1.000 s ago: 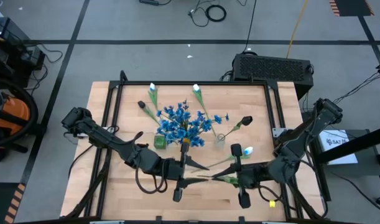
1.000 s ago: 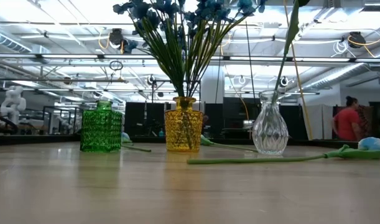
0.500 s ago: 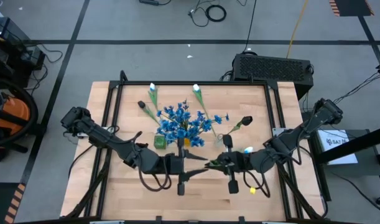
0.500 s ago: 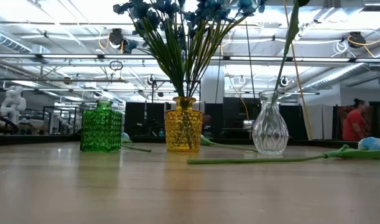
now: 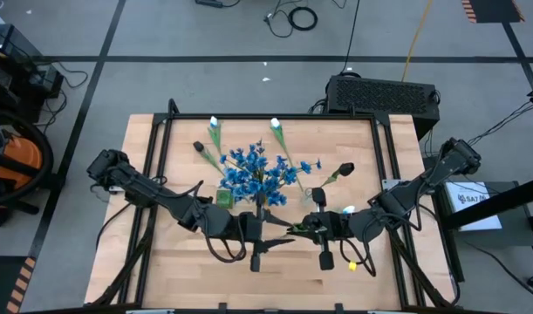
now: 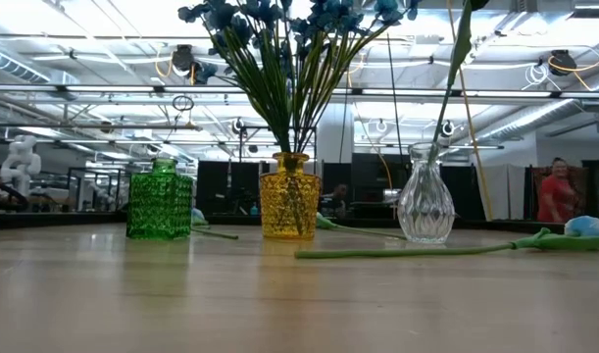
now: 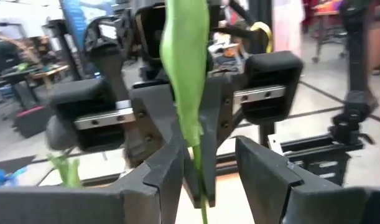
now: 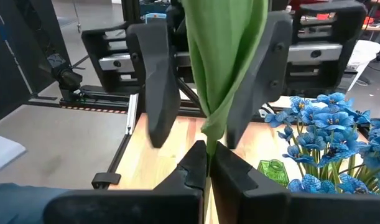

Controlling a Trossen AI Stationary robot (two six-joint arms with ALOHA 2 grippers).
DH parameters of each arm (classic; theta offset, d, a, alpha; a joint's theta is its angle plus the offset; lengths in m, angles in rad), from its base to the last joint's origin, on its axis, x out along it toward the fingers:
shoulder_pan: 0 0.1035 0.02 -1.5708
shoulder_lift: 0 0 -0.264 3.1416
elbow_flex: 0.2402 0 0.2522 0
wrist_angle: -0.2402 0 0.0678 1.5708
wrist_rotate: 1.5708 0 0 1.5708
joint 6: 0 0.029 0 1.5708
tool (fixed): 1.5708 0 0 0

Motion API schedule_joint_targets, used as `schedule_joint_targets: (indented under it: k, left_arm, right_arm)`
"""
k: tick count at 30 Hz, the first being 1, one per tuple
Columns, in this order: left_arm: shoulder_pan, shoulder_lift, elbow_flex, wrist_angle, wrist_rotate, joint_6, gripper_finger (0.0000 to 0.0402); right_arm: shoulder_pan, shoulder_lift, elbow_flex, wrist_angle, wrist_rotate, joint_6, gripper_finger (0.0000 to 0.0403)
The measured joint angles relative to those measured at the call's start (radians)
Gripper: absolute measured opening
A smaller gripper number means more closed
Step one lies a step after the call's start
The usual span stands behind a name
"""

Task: Sort flowers into vase by color
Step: Put the bottom black flower into the transparent vase

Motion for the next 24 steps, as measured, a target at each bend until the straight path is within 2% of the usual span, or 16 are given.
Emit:
schedule_joint_targets:
  k: [10, 14, 21, 24]
  left_arm:
    - [0.036, 0.017, 0.0, 0.029, 0.026, 0.0, 0.0141]
    - [0.036, 0.017, 0.0, 0.036, 0.031, 0.002, 0.0104]
    - [0.036, 0.018, 0.0, 0.038, 0.047, 0.028, 0.0015]
    - [0.036, 0.018, 0.0, 0.036, 0.047, 0.031, 0.0012]
  right_arm:
    - [-0.002, 0.0, 0.0, -0.028, 0.004, 0.0, 0.0008]
    - [-0.002, 0.0, 0.0, -0.027, 0.003, 0.0, 0.0008]
    - [-0.001, 0.0, 0.0, -0.029, 0.0, 0.0, 0.0009]
    - [0.002, 0.0, 0.0, -0.036, 0.0, 0.003, 0.002]
